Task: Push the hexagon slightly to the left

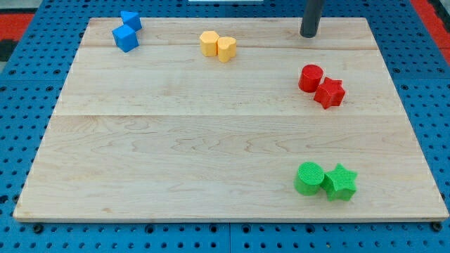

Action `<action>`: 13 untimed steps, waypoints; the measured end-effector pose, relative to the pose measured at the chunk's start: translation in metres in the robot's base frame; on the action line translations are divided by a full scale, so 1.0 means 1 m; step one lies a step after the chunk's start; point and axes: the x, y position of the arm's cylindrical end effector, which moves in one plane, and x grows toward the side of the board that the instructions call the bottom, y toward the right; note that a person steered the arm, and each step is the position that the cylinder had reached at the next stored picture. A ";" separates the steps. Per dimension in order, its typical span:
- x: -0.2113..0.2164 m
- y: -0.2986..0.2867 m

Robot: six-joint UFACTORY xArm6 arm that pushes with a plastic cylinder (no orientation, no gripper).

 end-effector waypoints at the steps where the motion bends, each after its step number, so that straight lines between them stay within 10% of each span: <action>1: 0.000 -0.001; 13: 0.019 -0.202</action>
